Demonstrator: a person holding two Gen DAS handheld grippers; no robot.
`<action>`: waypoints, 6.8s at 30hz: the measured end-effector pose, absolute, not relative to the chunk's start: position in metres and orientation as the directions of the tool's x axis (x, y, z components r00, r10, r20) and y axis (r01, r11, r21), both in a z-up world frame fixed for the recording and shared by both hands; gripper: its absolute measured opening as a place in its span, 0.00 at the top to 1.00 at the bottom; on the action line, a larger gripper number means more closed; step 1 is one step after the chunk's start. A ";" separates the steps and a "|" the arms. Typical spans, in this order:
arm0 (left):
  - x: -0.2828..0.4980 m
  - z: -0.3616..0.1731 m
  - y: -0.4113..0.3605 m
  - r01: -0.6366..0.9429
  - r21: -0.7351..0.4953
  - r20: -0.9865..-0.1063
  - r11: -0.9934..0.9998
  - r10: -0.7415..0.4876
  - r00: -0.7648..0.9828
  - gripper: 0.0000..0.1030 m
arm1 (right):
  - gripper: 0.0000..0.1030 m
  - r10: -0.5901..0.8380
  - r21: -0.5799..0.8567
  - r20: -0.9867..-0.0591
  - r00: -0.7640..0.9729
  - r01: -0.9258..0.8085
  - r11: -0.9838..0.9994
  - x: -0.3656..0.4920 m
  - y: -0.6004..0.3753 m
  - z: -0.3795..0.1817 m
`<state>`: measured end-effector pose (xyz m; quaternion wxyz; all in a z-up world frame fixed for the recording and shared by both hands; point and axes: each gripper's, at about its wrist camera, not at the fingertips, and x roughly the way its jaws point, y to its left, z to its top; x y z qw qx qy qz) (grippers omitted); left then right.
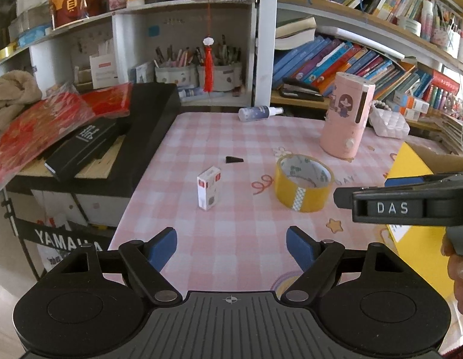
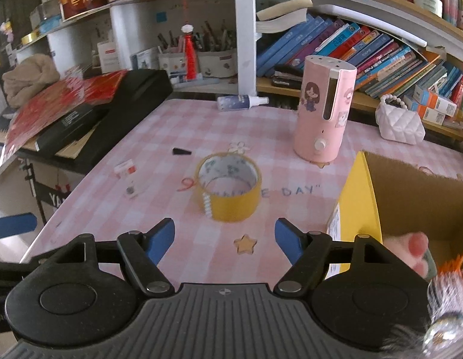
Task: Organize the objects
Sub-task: 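Grasp the small white box with left gripper while right gripper grasps the yellow tape roll, then carry the white box and yellow tape roll toward the yellow box, then lower the white box and tape roll into the yellow box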
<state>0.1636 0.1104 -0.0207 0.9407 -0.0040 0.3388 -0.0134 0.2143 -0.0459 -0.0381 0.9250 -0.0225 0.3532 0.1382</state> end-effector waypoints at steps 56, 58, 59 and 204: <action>0.263 -0.077 0.143 -0.086 -0.038 -0.716 0.996 0.032 0.697 0.74 | 0.03 0.233 0.056 -0.799 0.554 -0.318 0.946 0.357 -0.003 -0.097; 0.258 -0.074 0.144 -0.086 -0.045 -0.713 0.995 0.028 0.700 0.74 | 0.19 0.219 0.038 -0.807 0.549 -0.321 0.946 0.358 -0.003 -0.102; 0.255 -0.072 0.144 -0.086 -0.048 -0.711 0.995 0.026 0.703 0.74 | 0.21 0.220 0.040 -0.809 0.546 -0.322 0.946 0.358 -0.003 -0.104; 0.128 -0.023 -0.152 0.408 0.026 -0.618 0.913 -0.306 0.724 0.74 | 0.22 0.152 0.070 -0.609 0.779 -0.138 0.988 0.164 -0.299 -0.020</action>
